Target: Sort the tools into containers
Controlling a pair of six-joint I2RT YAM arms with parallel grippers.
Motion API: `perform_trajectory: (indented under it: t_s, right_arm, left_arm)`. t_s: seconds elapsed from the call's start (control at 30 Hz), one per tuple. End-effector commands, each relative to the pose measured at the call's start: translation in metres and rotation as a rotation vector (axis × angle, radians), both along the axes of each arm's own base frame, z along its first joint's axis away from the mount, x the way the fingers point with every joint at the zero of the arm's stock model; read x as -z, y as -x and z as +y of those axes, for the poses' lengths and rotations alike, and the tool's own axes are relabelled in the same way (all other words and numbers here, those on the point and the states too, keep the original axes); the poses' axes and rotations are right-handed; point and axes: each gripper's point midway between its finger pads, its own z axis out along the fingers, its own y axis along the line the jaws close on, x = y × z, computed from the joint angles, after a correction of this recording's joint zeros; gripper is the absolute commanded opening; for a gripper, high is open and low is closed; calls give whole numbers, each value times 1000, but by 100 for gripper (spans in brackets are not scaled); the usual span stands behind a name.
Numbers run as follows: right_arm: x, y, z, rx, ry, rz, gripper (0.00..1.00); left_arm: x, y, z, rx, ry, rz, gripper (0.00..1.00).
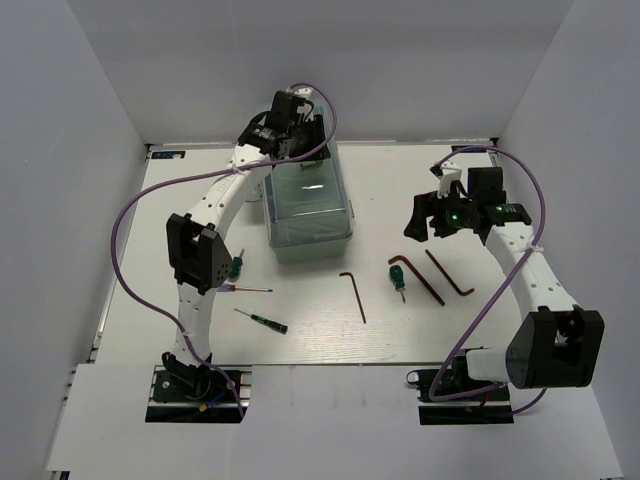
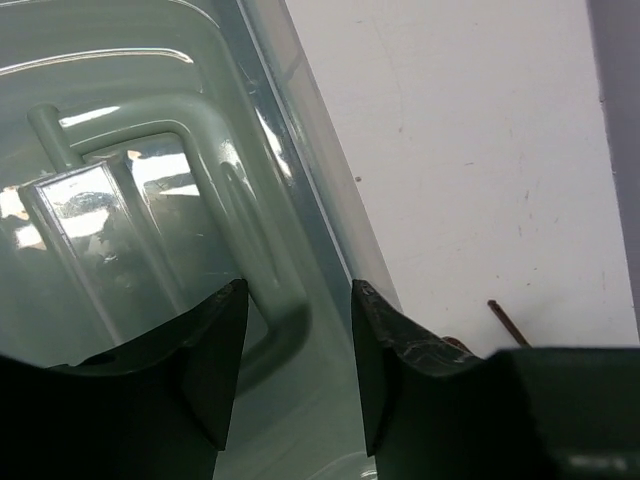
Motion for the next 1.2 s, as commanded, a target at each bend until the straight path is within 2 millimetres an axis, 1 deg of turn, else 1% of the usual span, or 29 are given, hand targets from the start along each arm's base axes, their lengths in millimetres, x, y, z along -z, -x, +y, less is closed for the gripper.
perform_trajectory:
  t_s: [0.0, 0.03, 0.07, 0.13, 0.17, 0.2, 0.23, 0.3, 0.33, 0.37, 0.4, 0.43, 0.47, 0.5, 0.53, 0.57, 0.6, 0.63, 0.67, 0.7, 0.77, 0.8, 0.83, 0.87, 0.9, 0.97, 1.07, 1.1, 1.17]
  right_arm:
    - [-17, -10, 15, -44, -73, -37, 88]
    - [-14, -12, 18, -59, -88, -27, 88]
    - [-19, -13, 22, -76, -104, -37, 88]
    - [-21, -14, 27, -101, -123, -33, 86]
    - [-21, -16, 28, -109, -129, -35, 86]
    - [-23, -17, 31, -120, -137, -35, 85]
    - [-24, -18, 31, -121, -140, -37, 85]
    - [-30, -23, 33, -131, -152, -55, 85]
    - [-31, -26, 33, -125, -155, -57, 85]
    - [-32, -29, 36, -135, -161, -67, 85]
    - [-37, -32, 38, -138, -167, -80, 83]
    - [-41, -36, 38, -130, -173, -93, 83]
    - [-42, -40, 38, -120, -179, -93, 83]
    - [-44, -47, 39, -115, -181, -107, 82]
    - [-45, -54, 38, -102, -180, -121, 80]
    - [-42, -61, 41, -94, -183, -117, 77]
    - [-42, -72, 40, -71, -163, -132, 77]
    - [-42, -77, 43, -65, -160, -134, 75]
    - [-41, -80, 47, -71, -159, -133, 75]
    - [-35, -92, 48, -62, -143, -125, 73]
    - [-30, -97, 60, -85, -130, -116, 70]
    - [-12, -101, 63, -80, -114, -66, 69]
    - [-22, -110, 66, -79, -110, -92, 67]
    - [-14, -110, 77, -100, -106, -66, 67]
    - [-17, -118, 79, -95, -95, -77, 66]
    - [-13, -117, 92, -121, -93, -61, 66]
    - [-12, -117, 102, -151, -94, -64, 66]
    - [-11, -115, 104, -157, -97, -60, 66]
    - [-13, -110, 111, -187, -124, -50, 66]
  left_arm:
    - [15, 23, -35, 143, 98, 77, 55]
    - [12, 22, -38, 147, 115, 72, 55]
    - [6, 22, -44, 175, 141, 59, 55]
    - [-4, 26, -45, 185, 166, 45, 55]
    - [-9, 23, -45, 191, 191, 35, 55]
    - [-14, 26, -46, 191, 208, 35, 55]
    - [-10, 24, -43, 191, 213, 40, 55]
    - [-27, 29, -47, 207, 255, 25, 55]
    - [-20, 25, -43, 204, 259, 29, 55]
    - [-26, 28, -44, 208, 274, 23, 55]
    - [-26, 31, -45, 215, 286, 32, 55]
    - [-26, 30, -47, 224, 294, 24, 55]
    - [-24, 27, -43, 210, 301, 29, 55]
    - [-21, 31, -43, 213, 308, 48, 55]
    - [-25, 31, -45, 224, 318, 35, 55]
    - [-21, 30, -46, 219, 324, 41, 55]
    - [-21, 34, -45, 227, 327, 47, 55]
    - [-24, 29, -42, 215, 339, 38, 54]
    - [-21, 31, -43, 221, 340, 49, 54]
    - [-23, 29, -44, 224, 345, 36, 54]
    - [-24, 31, -45, 227, 354, 44, 54]
    - [-27, 29, -46, 229, 359, 32, 54]
    - [-27, 28, -42, 230, 364, 34, 54]
    - [-29, 27, -43, 227, 372, 31, 54]
    - [-35, 30, -44, 238, 380, 25, 54]
    - [-37, 27, -41, 234, 392, 23, 54]
    - [-38, 29, -44, 252, 410, 25, 54]
    - [-41, 26, -41, 258, 420, 13, 54]
    - [-41, 31, -43, 272, 435, 19, 54]
